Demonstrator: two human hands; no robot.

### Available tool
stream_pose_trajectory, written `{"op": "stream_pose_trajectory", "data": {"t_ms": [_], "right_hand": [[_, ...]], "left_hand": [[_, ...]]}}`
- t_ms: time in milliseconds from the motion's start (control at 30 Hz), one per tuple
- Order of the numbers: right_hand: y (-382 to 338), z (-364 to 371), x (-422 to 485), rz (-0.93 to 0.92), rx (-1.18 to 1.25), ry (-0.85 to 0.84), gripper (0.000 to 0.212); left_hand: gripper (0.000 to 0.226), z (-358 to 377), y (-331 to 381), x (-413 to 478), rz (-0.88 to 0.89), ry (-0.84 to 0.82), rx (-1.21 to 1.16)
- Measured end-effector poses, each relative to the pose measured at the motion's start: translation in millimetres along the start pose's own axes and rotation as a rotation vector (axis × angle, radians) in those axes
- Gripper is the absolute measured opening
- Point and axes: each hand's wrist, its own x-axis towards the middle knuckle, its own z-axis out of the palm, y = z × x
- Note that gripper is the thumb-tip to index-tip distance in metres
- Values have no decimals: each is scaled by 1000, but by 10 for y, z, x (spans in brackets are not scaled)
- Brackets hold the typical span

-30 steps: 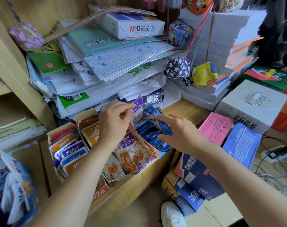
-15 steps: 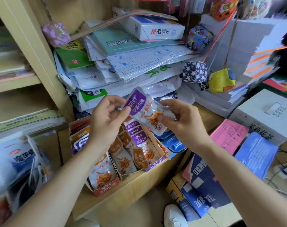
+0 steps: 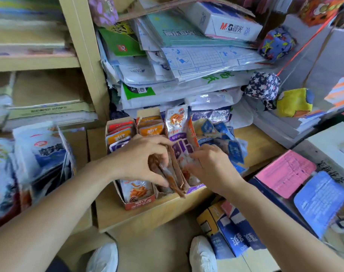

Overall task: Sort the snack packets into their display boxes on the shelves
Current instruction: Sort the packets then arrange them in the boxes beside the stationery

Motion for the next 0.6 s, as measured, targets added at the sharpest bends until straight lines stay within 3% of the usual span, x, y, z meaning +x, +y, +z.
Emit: {"op": "stream_pose_trajectory", "data": {"t_ms": [133, 167, 233, 300, 467, 600], "right_hand": [[-195, -162, -11, -70, 40, 175, 18], [-263, -205, -13, -54, 145, 133, 23], [-394, -260, -31, -2, 405, -108, 38], [-497, -221, -73, -5, 477, -247, 54], [-615, 45, -77, -76, 213, 22, 58], [-607, 174, -58, -96, 214, 54, 49]], "left_hand": [[28, -3, 22, -87, 4, 78, -59], [26, -10, 19, -108, -12, 93, -66], [20, -13, -2, -131, -22, 157, -84], [16, 9, -42, -131, -19, 239, -103], [18, 38, -122, -98, -44, 335, -222], [14, -12, -188, -91, 5, 299, -102]]}}
